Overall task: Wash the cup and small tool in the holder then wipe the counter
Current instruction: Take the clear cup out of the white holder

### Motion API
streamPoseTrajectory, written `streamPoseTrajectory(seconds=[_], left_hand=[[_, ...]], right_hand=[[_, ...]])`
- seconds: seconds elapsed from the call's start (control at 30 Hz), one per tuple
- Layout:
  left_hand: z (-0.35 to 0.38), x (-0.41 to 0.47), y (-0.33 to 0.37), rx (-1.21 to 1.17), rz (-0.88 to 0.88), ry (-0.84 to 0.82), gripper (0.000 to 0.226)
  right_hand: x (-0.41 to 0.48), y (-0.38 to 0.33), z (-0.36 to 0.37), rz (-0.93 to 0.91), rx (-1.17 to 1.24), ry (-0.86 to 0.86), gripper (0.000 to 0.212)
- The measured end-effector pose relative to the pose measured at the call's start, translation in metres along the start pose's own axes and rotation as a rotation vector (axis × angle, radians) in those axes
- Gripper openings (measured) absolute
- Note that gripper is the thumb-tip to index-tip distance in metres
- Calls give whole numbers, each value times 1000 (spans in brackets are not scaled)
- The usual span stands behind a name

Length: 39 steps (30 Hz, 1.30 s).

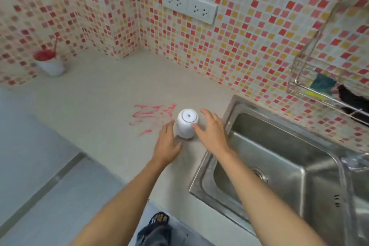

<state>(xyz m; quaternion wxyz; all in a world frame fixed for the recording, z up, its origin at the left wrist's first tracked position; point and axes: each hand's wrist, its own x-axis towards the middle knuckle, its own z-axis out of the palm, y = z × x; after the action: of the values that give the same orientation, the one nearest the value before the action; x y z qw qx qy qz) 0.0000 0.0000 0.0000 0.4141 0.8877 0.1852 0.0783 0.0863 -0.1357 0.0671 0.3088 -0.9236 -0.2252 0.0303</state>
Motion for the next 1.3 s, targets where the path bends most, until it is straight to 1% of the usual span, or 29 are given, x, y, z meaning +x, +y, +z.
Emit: streamPoseTrajectory(seconds=[0.1,0.17,0.33,0.4,0.47,0.57,0.67,0.8,0.97,1.13,1.3], left_hand=[[15,12,-21,-65,-59,-60,78],[26,21,-28,-118,-60,-62,79],[44,45,-34,-214,-69,-17,67],[44,54,-30,-219,-26,-10,58],[40,57,-27,-216,25,27,51],[34,57,-22,-137,52,83,56],[38,57,-27,-117,41,50,62],[39,57,-30,-133,25,63,70],[39,56,-29,-116,25,82,66],[42,58,-33,-83,8,68,64],[43,57,-34,-135,-13,70,63]], right_hand=[[17,-11,21,42,4,-51,66],[24,-15,32,86,-21,-80,69],[37,-20,50,153,-23,-106,68],[40,-22,53,167,-84,-94,66],[41,-23,55,184,-147,-107,72],[44,-26,55,190,-233,-132,79],[51,-29,51,169,-299,-153,75],[56,-29,41,123,-283,-249,70],[62,-29,34,90,-254,-343,61],[67,-27,30,47,-264,-401,60],[70,-26,26,49,-220,-453,62]])
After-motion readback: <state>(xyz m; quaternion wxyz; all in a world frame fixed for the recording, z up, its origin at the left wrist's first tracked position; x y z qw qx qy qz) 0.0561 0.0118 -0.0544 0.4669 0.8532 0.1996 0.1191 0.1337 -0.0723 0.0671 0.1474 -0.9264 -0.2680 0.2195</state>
